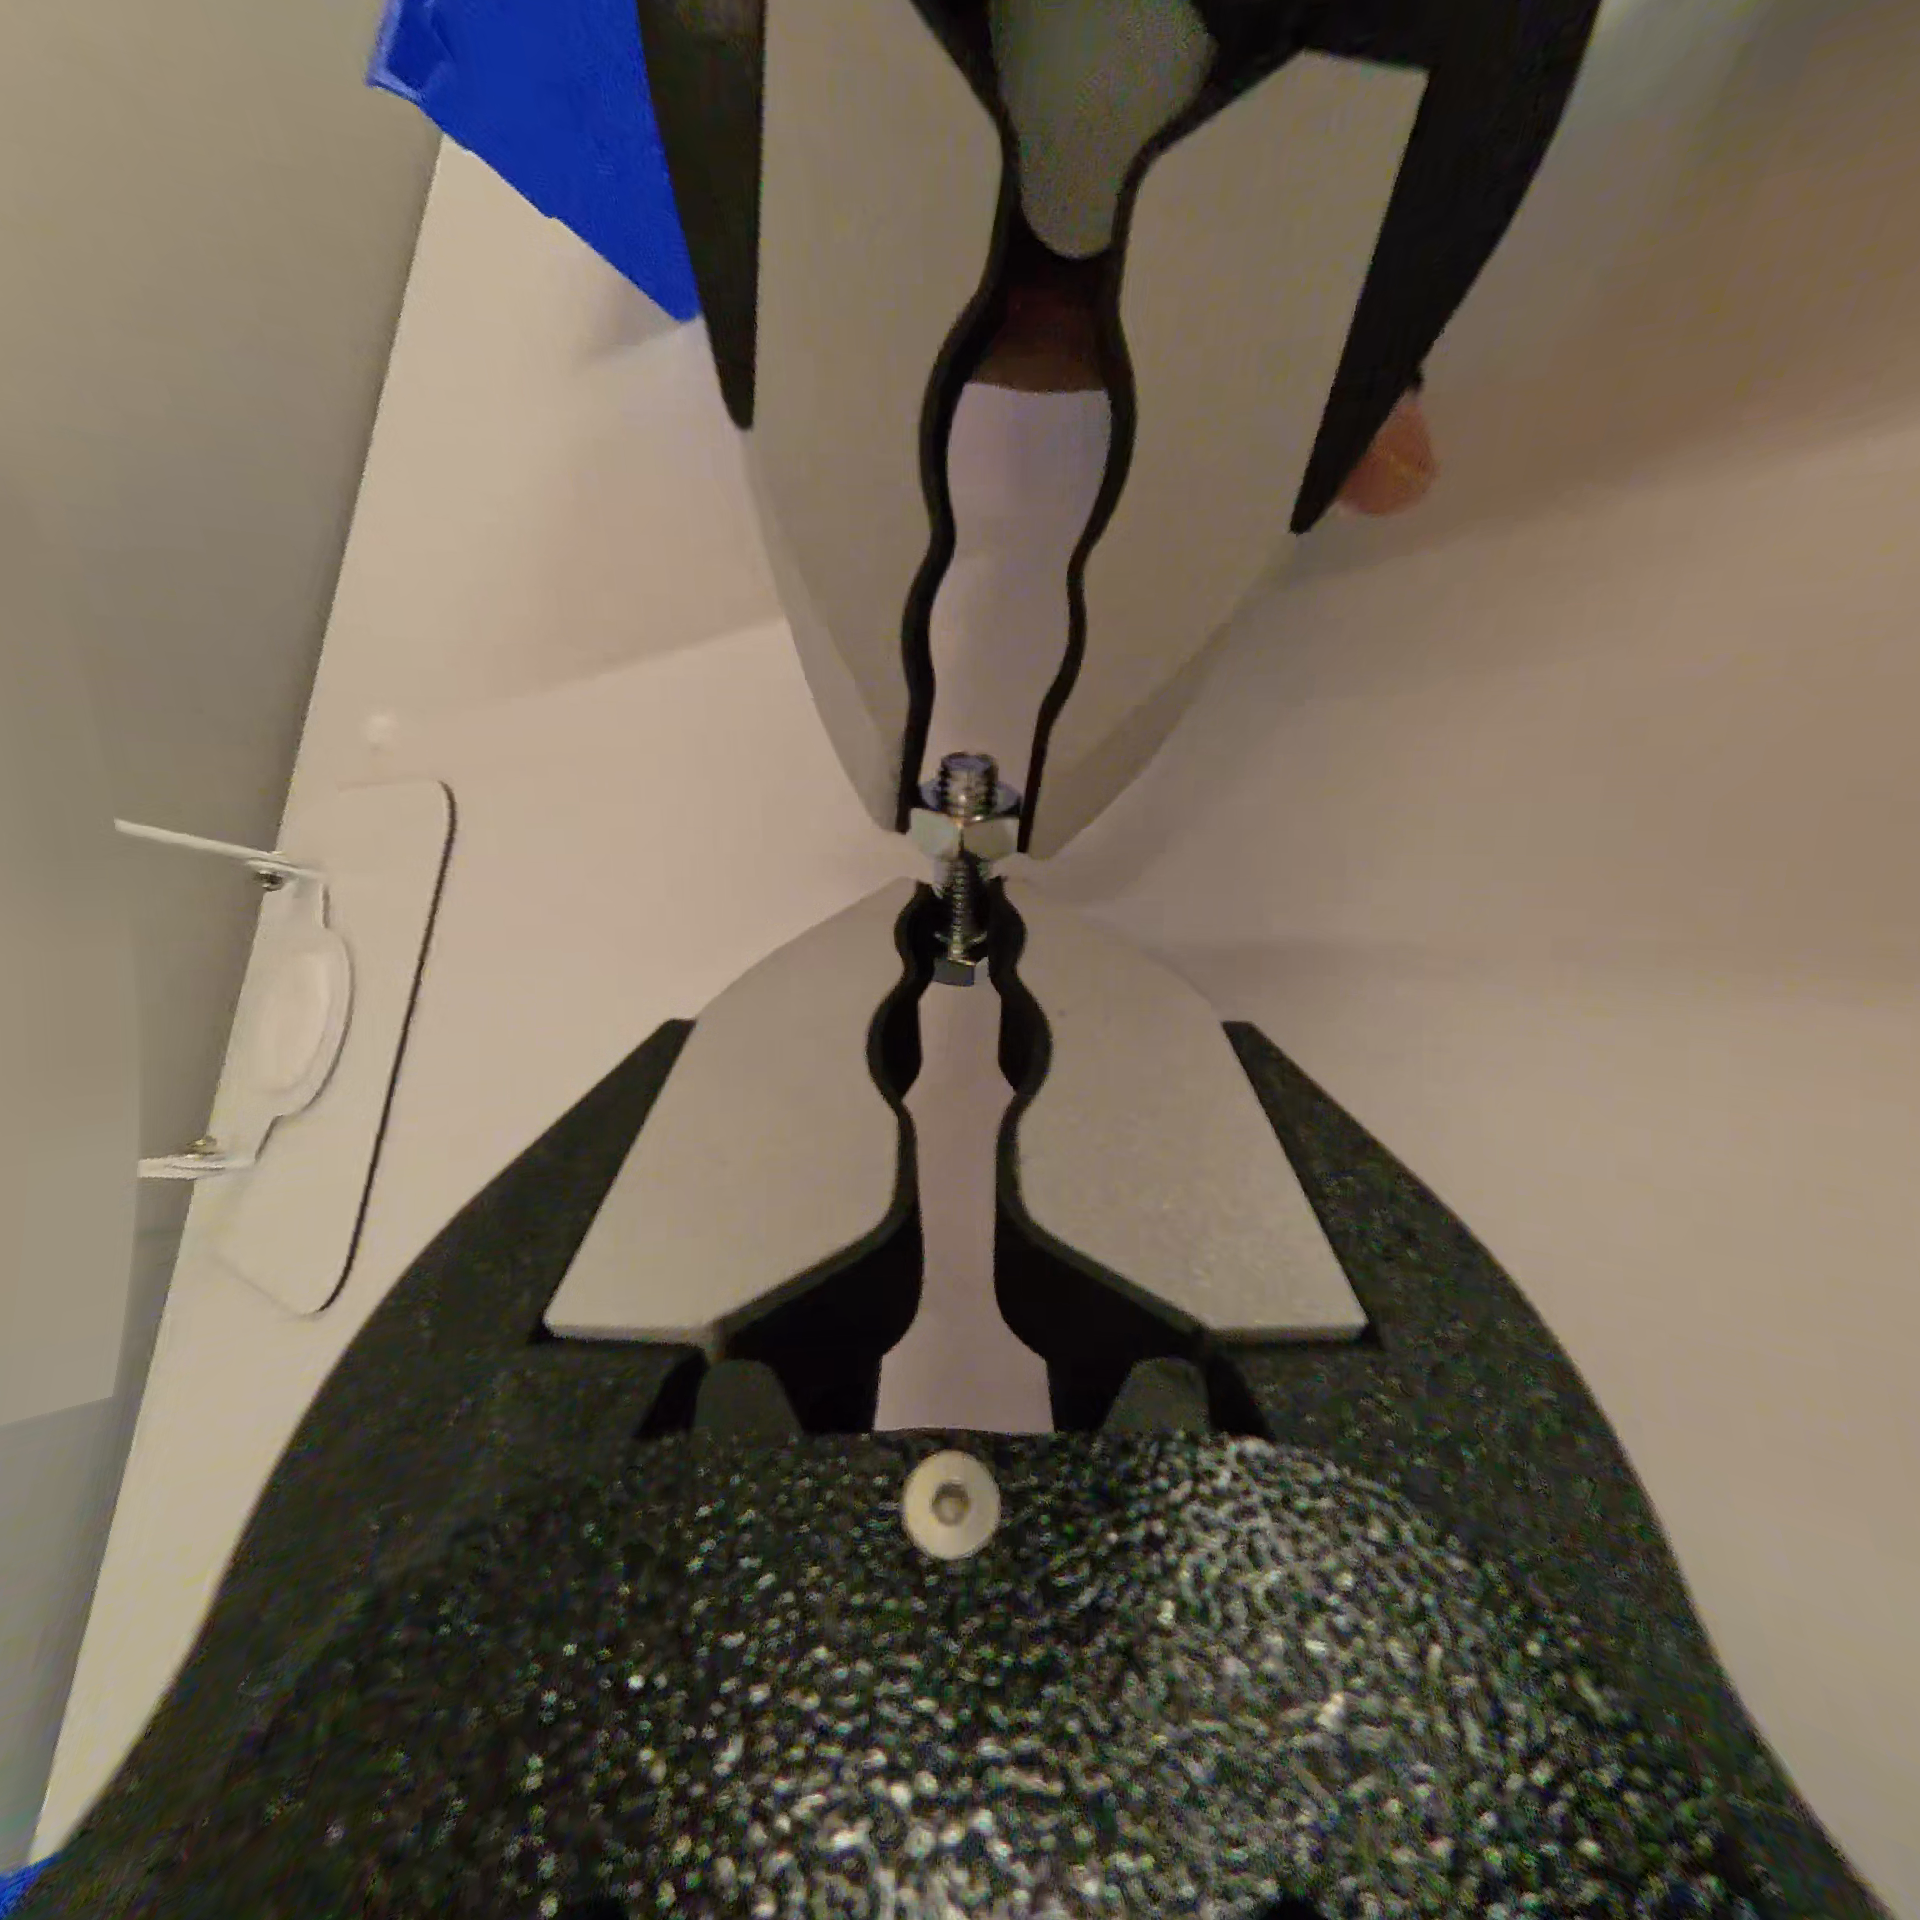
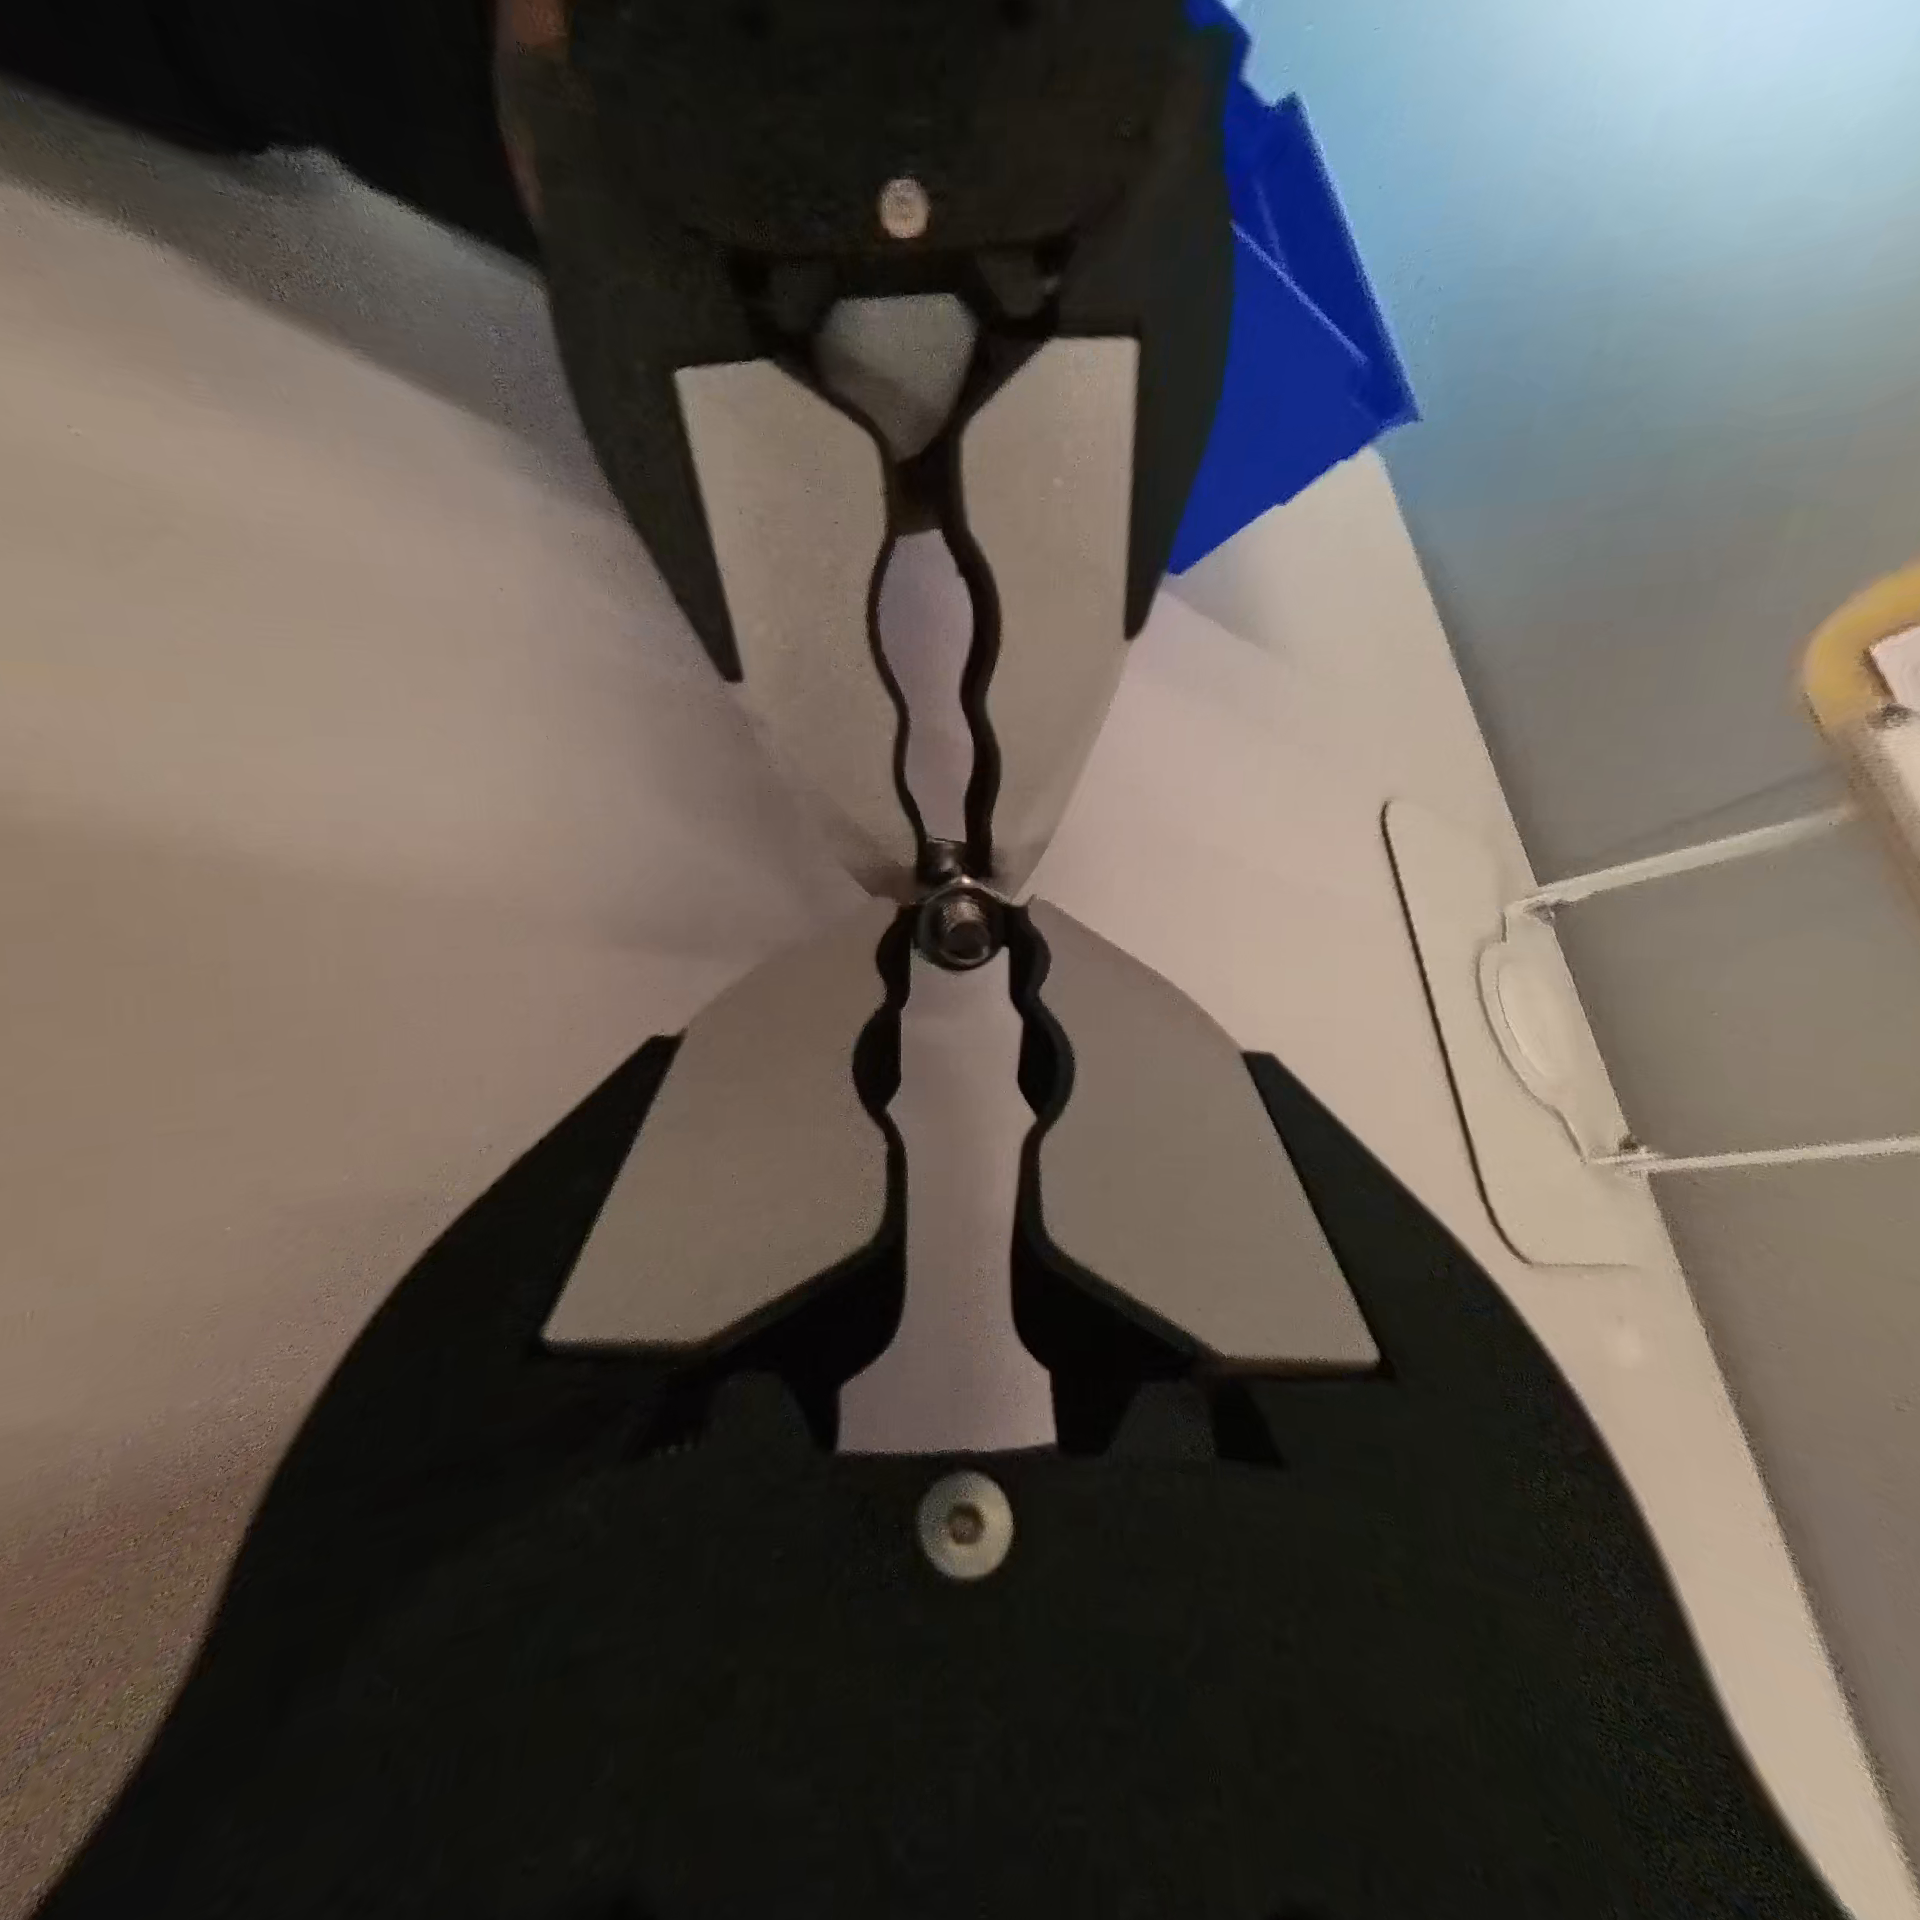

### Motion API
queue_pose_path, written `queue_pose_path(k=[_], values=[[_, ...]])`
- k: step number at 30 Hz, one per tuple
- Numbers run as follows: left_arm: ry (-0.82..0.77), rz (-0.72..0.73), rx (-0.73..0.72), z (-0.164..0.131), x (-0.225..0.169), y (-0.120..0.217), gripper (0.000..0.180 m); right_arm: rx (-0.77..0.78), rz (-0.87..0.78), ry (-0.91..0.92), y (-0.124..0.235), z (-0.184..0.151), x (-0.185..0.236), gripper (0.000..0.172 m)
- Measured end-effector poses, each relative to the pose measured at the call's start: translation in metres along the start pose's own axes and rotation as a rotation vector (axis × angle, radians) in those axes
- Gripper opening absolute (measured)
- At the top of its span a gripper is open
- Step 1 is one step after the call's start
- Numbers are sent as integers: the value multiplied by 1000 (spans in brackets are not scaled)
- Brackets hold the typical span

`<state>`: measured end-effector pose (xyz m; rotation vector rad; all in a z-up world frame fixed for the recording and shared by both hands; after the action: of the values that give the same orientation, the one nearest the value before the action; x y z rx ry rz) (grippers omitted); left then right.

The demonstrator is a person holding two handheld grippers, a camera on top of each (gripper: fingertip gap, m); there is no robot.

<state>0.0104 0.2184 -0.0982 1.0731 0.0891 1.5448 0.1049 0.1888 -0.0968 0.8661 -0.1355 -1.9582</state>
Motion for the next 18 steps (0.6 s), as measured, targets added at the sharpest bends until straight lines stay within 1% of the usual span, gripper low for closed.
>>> queue_pose_path(k=[6, 9, 10, 13, 16, 18], values=[[-56, 210, 78, -3, 13, 1, 9, -94, 48, -489, 2, 5, -23, 48], [-89, 248, 84, -2, 14, 2, 9, -83, 34, -589, -1, 2, -25, 43], [-103, 255, 84, -2, 13, 3, 9, -69, 34, -601, -3, 0, -25, 41], [-158, 262, 79, 2, 10, 3, 9, -23, 47, -595, -7, -3, -21, 18], [-169, 212, 73, 2, 7, 4, 9, 5, 67, -472, -6, -4, -16, 18], [-131, 119, 46, 1, 3, 5, 9, 23, 82, -297, -5, -4, -8, 18]])
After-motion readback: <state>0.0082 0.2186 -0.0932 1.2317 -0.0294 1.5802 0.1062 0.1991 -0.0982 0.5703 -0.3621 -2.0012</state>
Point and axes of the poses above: each gripper's, where its closed fingertips meet, y back along the fingers, z out of its top, x = y × z across the jaws, the point moved 7 cm from there along y, back along the fingers, and after that the axes turned 3 degrees about -y, right-handed, at the moved point
